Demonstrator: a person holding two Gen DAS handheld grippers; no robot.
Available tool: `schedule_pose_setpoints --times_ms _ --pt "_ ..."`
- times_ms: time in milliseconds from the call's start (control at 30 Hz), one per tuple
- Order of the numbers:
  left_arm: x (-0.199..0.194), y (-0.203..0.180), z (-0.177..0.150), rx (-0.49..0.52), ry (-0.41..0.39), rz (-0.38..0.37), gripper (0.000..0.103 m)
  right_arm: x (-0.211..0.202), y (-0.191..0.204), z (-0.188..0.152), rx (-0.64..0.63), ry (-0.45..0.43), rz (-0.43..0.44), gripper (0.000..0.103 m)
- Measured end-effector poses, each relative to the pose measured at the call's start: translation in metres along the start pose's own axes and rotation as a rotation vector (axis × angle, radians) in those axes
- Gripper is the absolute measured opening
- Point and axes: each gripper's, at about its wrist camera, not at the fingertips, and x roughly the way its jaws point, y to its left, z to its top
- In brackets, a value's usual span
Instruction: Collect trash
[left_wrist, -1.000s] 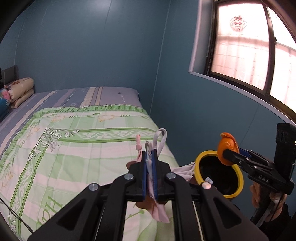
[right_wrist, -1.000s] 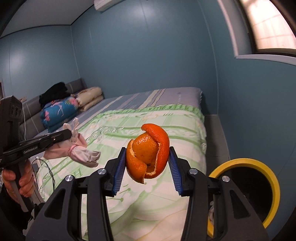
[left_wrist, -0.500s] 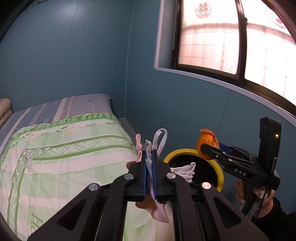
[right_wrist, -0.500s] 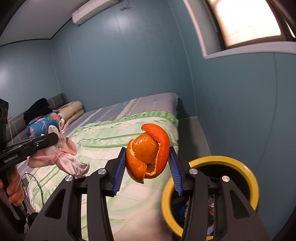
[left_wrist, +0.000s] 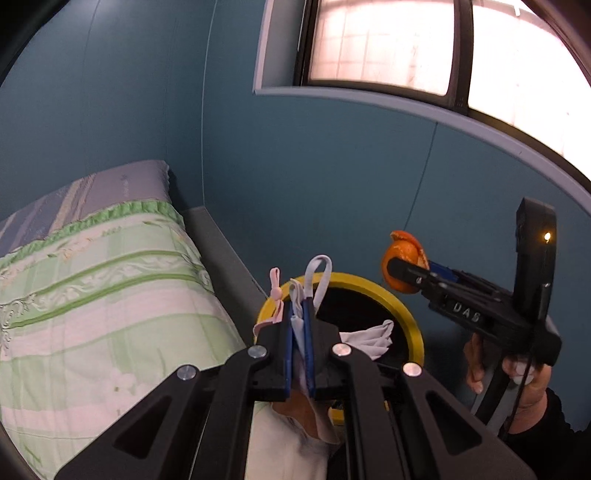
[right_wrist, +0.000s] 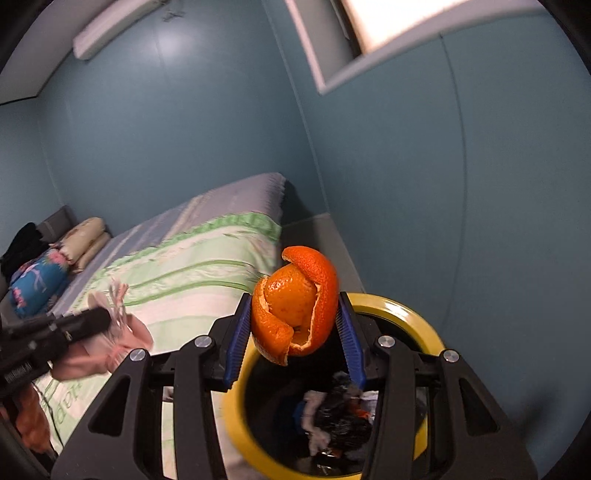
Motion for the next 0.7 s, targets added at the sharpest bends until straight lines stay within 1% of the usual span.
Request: schedule_pose_setpoints --times_ms 133,267,400,467,500,533,567,600,633,700 --pt "0.046 -0.001 -0.008 -0.006 0.067 -0.031 0.005 0.023 -0.021 -0.004 0.037 0.050 -0.051 0.043" --pt "0.085 -0.002 -0.019 -0.030 0.139 -0.058 0.005 0.043 -0.038 -0.008 0.074 0.101 -0.072 0.043" --pt "0.107 -0.007 -0.025 -0.045 0.174 -0.078 0.005 0.054 -0.041 -0.013 0.082 0.132 -0.076 0.046" --pt "0.109 -0.007 -0.027 -0.063 0.176 -0.082 0.009 0.057 -0.043 -0.012 0.083 0.140 -0.078 0.048" --pt "0.110 -0.006 -0.028 -0.072 0.179 -0.085 0.018 0.058 -0.043 -0.012 0.085 0.145 -0.080 0.048" --pt "0.110 -0.005 -0.028 -0.081 0.179 -0.088 0.029 0.058 -0.044 -0.011 0.085 0.146 -0.080 0.048" --pt "0.109 -0.003 -0.028 -0.092 0.173 -0.084 0.036 0.057 -0.045 -0.010 0.087 0.140 -0.088 0.049" --pt "0.106 0.000 -0.027 -0.102 0.163 -0.076 0.050 0.057 -0.045 -0.008 0.089 0.136 -0.090 0.052" --pt "0.101 0.003 -0.027 -0.110 0.151 -0.064 0.057 0.056 -0.046 -0.007 0.094 0.132 -0.091 0.053" --pt "0.092 0.011 -0.026 -0.131 0.130 -0.050 0.057 0.051 -0.044 -0.003 0.101 0.120 -0.104 0.053"
